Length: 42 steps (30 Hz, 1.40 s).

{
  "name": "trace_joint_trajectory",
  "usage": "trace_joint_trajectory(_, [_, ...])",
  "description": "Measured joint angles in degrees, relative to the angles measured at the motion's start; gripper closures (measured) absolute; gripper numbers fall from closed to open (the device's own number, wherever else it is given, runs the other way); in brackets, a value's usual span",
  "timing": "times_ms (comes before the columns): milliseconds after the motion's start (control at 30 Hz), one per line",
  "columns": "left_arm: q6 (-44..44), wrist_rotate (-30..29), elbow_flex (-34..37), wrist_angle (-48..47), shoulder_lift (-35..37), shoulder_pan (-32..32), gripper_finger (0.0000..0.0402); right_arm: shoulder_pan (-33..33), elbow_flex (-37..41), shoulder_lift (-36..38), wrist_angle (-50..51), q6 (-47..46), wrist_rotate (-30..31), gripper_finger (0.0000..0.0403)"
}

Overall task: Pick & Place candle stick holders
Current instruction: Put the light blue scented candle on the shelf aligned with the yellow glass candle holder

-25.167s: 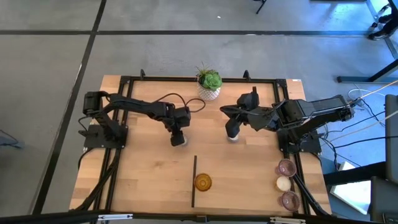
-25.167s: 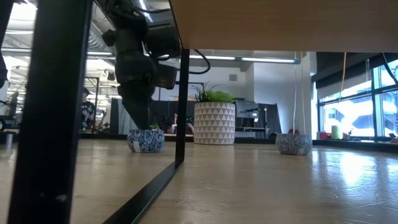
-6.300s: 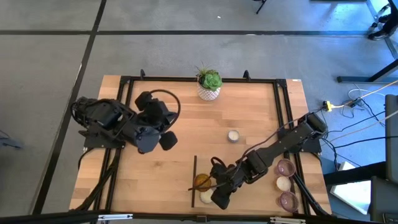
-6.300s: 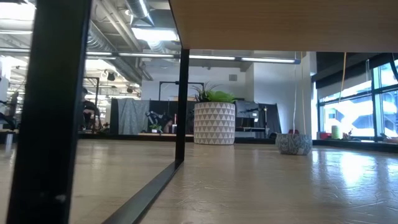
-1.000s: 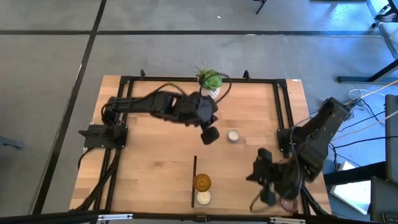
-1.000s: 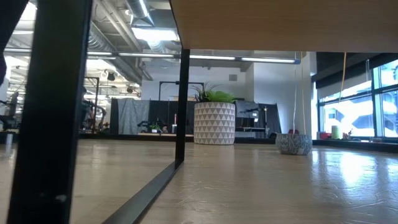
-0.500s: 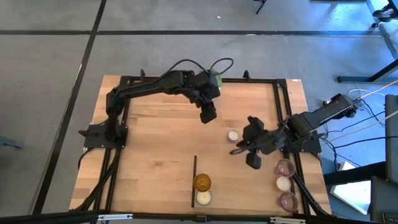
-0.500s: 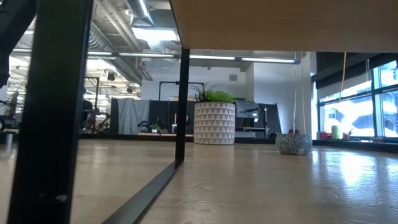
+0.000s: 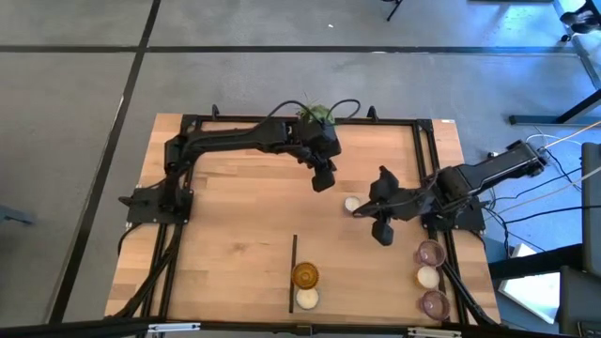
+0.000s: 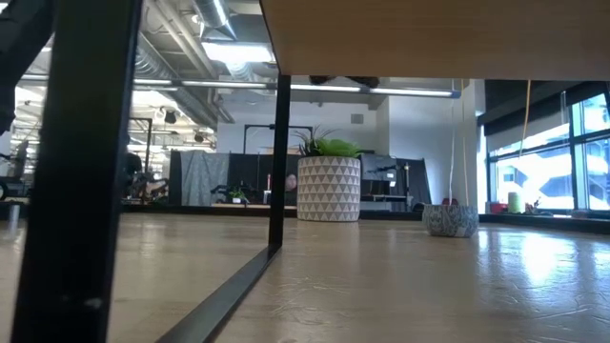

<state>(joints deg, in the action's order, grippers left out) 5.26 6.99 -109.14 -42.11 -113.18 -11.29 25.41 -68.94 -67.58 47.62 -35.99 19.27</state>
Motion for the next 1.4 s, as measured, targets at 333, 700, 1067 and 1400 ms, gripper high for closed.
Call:
trace_joint_trajectory(333, [3.5,2.0,0.0,4.3,-5.4,-0.5,0.0398,0.0,8.5,6.1,-7.0,-2.2,1.1,0.0403])
trace_joint_trajectory(700, [1.6,1.9,-2.9,4.7,-8.2,0.0,0.0398,-1.6,8.8,11.2,5.7,-7.5,2.5,0.0403])
trace_joint_trajectory(1067, [-2.5,2.2,2.3,3.1,11.2,2.3,0.0398,-8.5,8.8,10.1,1.1,-4.6,-4.3,0.0403])
trace_joint_trajectory(1400, [9.8,-12.2,43.4,37.3,39.5,7.7,0.0398,-13.0,8.8,6.6,-6.7,-1.9,-4.5,0.0403])
